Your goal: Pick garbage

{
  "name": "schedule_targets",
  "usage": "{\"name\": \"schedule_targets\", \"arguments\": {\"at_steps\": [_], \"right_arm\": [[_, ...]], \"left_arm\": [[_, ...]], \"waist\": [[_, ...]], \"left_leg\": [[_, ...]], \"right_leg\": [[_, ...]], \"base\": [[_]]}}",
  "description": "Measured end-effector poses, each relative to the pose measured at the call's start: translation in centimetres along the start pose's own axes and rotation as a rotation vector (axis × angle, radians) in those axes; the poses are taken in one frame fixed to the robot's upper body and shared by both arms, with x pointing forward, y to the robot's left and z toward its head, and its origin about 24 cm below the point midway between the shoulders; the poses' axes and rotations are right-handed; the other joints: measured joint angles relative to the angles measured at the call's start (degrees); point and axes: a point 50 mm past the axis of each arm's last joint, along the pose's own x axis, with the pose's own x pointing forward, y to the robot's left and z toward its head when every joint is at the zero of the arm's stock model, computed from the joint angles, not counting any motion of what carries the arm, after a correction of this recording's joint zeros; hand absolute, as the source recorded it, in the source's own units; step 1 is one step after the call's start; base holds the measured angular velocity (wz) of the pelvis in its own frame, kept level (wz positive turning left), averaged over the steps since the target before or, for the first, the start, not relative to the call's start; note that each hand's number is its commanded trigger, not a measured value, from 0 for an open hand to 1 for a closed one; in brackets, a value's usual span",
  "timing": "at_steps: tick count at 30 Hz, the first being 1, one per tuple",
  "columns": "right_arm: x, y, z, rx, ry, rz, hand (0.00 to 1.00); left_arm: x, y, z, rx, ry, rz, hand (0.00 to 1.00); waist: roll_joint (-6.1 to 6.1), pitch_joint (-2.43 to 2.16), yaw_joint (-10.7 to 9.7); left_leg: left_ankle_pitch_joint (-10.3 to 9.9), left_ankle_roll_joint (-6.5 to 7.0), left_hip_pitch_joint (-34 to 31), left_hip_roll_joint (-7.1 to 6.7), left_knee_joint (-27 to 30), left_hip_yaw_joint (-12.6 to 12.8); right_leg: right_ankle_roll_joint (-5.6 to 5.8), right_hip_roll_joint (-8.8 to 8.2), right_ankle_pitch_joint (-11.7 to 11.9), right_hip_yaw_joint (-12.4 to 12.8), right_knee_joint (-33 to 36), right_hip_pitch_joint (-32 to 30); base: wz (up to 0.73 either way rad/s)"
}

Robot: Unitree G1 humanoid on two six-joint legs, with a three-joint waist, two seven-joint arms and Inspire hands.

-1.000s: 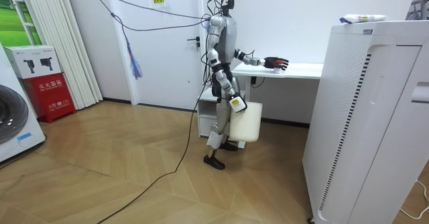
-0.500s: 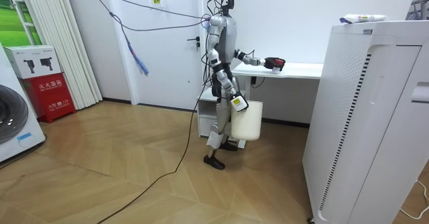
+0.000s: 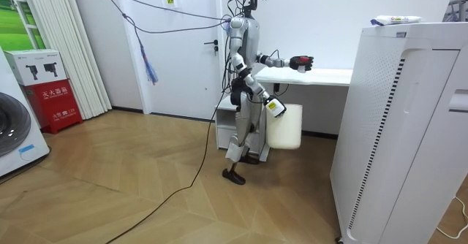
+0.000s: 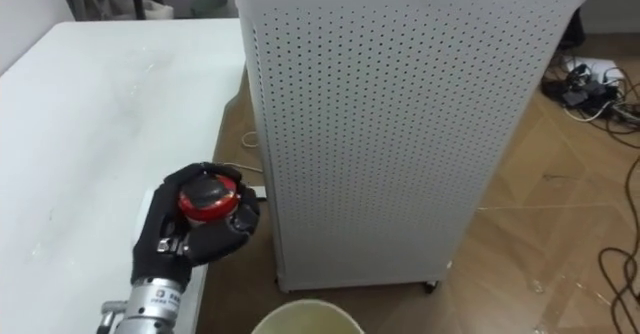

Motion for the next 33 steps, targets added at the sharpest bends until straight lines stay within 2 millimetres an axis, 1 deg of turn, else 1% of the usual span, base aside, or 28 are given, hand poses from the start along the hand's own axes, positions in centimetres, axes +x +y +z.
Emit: {"name": "schedule_targets", "arguments": {"at_steps": [3,6,11,13,15,20,21,22,23,25,26,27,28,29,30,31,33], "right_arm": [[0.3,-0.1,1.3,-0.005,-0.049,-0.022,1.00],[0.4,-0.2,2.2,-0.010,-0.088,-0.032,1.00],[0.4,-0.2,2.3,-0.011,-0.094,-0.031,1.00],[0.4,-0.2,2.3,-0.011,-0.093,-0.033,1.00],[0.4,-0.4,2.2,-0.016,-0.092,-0.036,1.00],[0.3,-0.7,2.2,-0.023,-0.092,-0.040,1.00],[0.3,-0.8,2.3,-0.025,-0.093,-0.041,1.00],[0.3,-0.9,2.3,-0.026,-0.093,-0.043,1.00],[0.4,-0.9,2.4,-0.028,-0.095,-0.044,1.00],[0.5,-1.0,2.8,-0.032,-0.105,-0.044,1.00],[0.6,-1.0,2.9,-0.033,-0.108,-0.044,1.00],[0.6,-1.0,3.1,-0.034,-0.112,-0.044,1.00],[0.6,-1.0,3.1,-0.034,-0.113,-0.044,1.00],[0.7,-1.0,3.2,-0.035,-0.116,-0.044,1.00],[0.7,-1.0,3.3,-0.034,-0.118,-0.046,1.00],[0.7,-1.0,3.3,-0.034,-0.119,-0.046,1.00],[0.8,-1.0,3.5,-0.036,-0.122,-0.046,1.00]], "left_arm": [[0.0,-0.2,0.2,-0.011,-0.008,-0.046,1.00],[0.1,-0.5,0.4,-0.021,-0.013,-0.090,1.00],[0.1,-0.9,1.1,-0.024,-0.038,-0.163,1.00],[0.1,-1.0,1.1,-0.025,-0.038,-0.179,1.00],[0.1,-1.0,1.1,-0.036,-0.036,-0.194,1.00],[0.0,-1.4,1.0,-0.035,-0.031,-0.235,1.00],[-0.1,-1.6,0.9,-0.032,-0.028,-0.251,0.98],[-0.2,-1.7,0.9,-0.031,-0.027,-0.258,0.89],[-0.2,-1.8,0.8,-0.028,-0.025,-0.273,0.84],[-0.3,-1.8,0.8,-0.022,-0.021,-0.286,0.95],[-0.3,-1.8,0.8,-0.019,-0.020,-0.288,0.95],[-0.3,-1.7,0.7,-0.015,-0.019,-0.291,0.84],[-0.3,-1.7,0.7,-0.014,-0.018,-0.293,0.46],[-0.3,-1.7,0.7,-0.011,-0.017,-0.302,0.25],[-0.4,-1.7,0.7,-0.008,-0.016,-0.310,0.17],[-0.4,-1.8,0.7,-0.007,-0.015,-0.314,0.00],[-0.5,-1.8,0.6,0.001,-0.011,-0.326,0.00]], "waist": [[-0.09,0.06,0.01],[-0.10,0.07,0.08],[-0.03,0.08,0.53],[0.09,0.15,0.54],[0.42,0.32,0.58],[1.20,0.54,0.55],[1.47,0.57,0.54],[1.60,0.57,0.54],[1.83,0.58,0.53],[2.27,0.65,0.40],[2.35,0.62,0.40],[2.39,0.59,0.31],[2.38,0.59,0.27],[2.38,0.59,0.16],[2.38,0.59,-0.06],[2.38,0.59,-0.20],[2.37,0.59,-0.65]], "left_leg": [[0.00,-0.01,-0.16,0.10,-0.02,0.23],[-0.01,-0.01,-0.53,0.14,-0.03,0.59],[-0.05,0.02,-0.86,0.16,-0.10,1.09],[-0.07,0.05,-0.85,0.22,-0.07,1.39],[-0.08,0.06,-0.85,0.22,-0.05,1.46],[-0.09,0.07,-0.77,0.27,-0.18,1.74],[-0.09,0.07,-0.76,0.27,-0.26,1.77],[-0.09,0.07,-0.77,0.27,-0.30,1.79],[-0.09,0.07,-0.77,0.32,-0.33,1.89],[-0.09,0.07,-0.70,0.45,-0.37,2.36],[-0.09,0.06,-0.70,0.48,-0.37,2.32],[-0.09,0.06,-0.70,0.51,-0.37,2.34],[-0.09,0.06,-0.70,0.53,-0.37,2.34],[-0.09,0.06,-0.70,0.54,-0.37,2.33],[-0.09,0.06,-0.66,0.54,-0.36,2.36],[-0.09,0.06,-0.63,0.54,-0.37,2.39],[-0.09,0.06,-0.46,0.53,-0.44,2.48]], "right_leg": [[0.00,0.11,0.00,0.65,-0.10,-0.21],[-0.01,0.13,0.01,0.78,-0.11,-0.69],[-0.02,0.13,0.01,0.95,-0.12,-1.21],[-0.02,0.12,0.01,1.10,-0.13,-1.31],[-0.02,0.10,0.01,1.34,-0.15,-1.43],[-0.02,0.11,0.01,1.65,-0.10,-1.56],[-0.01,0.11,0.01,1.67,-0.04,-1.63],[-0.01,0.11,0.01,1.69,-0.01,-1.69],[-0.01,0.11,0.01,1.73,0.12,-1.83],[-0.01,0.13,0.01,1.89,0.55,-2.12],[-0.01,0.13,0.01,1.91,0.65,-2.19],[-0.01,0.15,0.01,1.91,0.66,-2.20],[-0.01,0.17,0.01,1.91,0.67,-2.20],[-0.01,0.17,0.01,1.88,0.68,-2.20],[-0.01,0.17,0.01,1.88,0.69,-2.18],[-0.01,0.17,0.01,1.88,0.69,-2.14],[-0.01,0.16,0.01,1.96,0.69,-2.03]], "base": [[-0.03],[-0.05],[-0.01],[-0.05],[-0.06],[-0.03],[0.00],[0.00],[-0.05],[-0.08],[-0.05],[0.00],[0.00],[0.00],[0.00],[0.00],[-0.02]]}}
